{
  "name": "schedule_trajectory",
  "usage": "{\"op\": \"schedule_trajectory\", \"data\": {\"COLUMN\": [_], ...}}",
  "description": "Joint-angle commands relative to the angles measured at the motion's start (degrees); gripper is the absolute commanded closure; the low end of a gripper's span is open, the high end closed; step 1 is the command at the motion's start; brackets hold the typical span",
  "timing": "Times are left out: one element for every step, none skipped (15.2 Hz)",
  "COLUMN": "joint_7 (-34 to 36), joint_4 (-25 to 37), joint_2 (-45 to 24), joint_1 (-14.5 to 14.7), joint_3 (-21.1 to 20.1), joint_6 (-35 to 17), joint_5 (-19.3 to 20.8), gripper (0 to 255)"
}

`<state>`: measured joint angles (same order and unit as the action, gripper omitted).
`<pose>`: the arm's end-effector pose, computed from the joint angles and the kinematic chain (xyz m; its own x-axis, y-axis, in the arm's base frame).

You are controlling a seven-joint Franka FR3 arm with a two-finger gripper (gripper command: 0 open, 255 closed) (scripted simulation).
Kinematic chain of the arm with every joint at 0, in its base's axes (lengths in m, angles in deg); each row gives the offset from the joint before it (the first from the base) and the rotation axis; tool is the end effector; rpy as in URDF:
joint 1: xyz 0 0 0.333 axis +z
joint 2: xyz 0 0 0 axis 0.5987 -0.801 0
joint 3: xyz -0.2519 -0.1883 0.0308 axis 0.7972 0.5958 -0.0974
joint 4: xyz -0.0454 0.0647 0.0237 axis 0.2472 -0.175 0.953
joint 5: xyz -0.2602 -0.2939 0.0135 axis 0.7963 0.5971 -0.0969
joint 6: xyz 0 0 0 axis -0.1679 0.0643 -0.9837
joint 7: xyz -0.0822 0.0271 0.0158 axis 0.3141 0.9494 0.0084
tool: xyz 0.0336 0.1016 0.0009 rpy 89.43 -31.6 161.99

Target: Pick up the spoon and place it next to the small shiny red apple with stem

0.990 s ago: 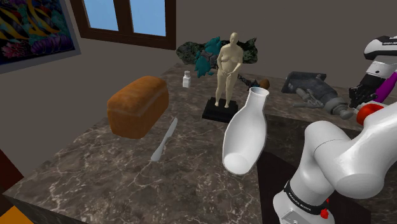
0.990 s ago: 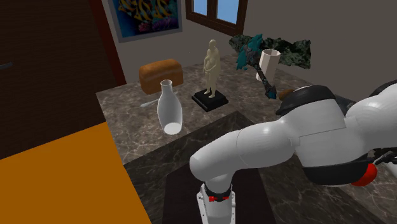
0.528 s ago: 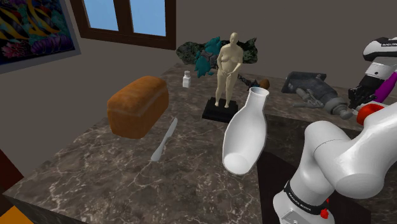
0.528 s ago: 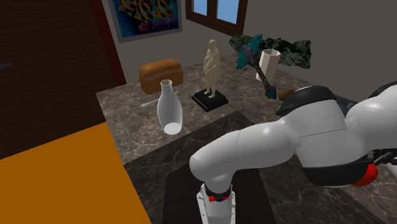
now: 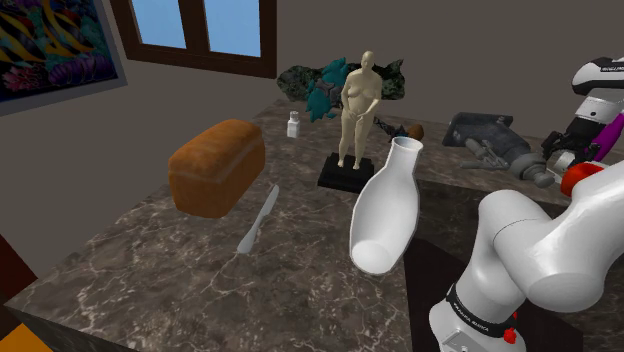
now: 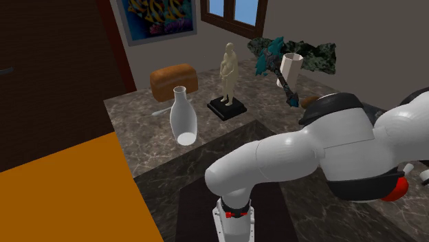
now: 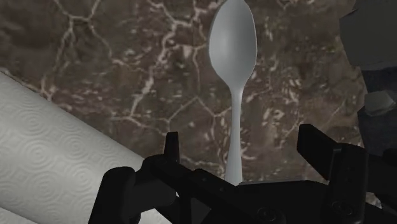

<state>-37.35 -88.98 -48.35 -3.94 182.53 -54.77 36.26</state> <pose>-0.0370 -0.6273 0.4505 0.5329 -0.8343 -0.1413 -0.8446 -0.5140 -0.1500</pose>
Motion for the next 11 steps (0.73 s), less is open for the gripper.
{"op": "schedule_trajectory", "data": {"joint_7": [-0.4, -0.6, -0.9, -0.9, -0.9, -0.9, -0.9, -0.9, -0.9, -0.9, -0.9], "joint_4": [3.8, 6.4, 8.6, 8.6, 8.5, 8.6, 8.6, 8.6, 8.6, 8.6, 8.5], "joint_2": [-0.1, 0.0, 0.1, 0.1, 0.1, 0.1, 0.1, 0.1, 0.1, 0.1, 0.1], "joint_1": [1.6, 2.7, 3.8, 3.8, 3.8, 3.8, 3.8, 3.8, 3.8, 3.8, 3.8], "joint_3": [0.1, 0.4, 0.7, 0.7, 0.7, 0.7, 0.7, 0.7, 0.7, 0.7, 0.7], "joint_6": [3.1, 5.2, 6.8, 6.8, 6.8, 6.8, 6.8, 6.8, 6.8, 6.8, 6.8], "joint_5": [-0.3, -0.4, -0.4, -0.4, -0.4, -0.4, -0.4, -0.4, -0.4, -0.4, -0.4], "gripper": [0, 0, 0, 0, 0, 0, 0, 0, 0, 0, 0]}}
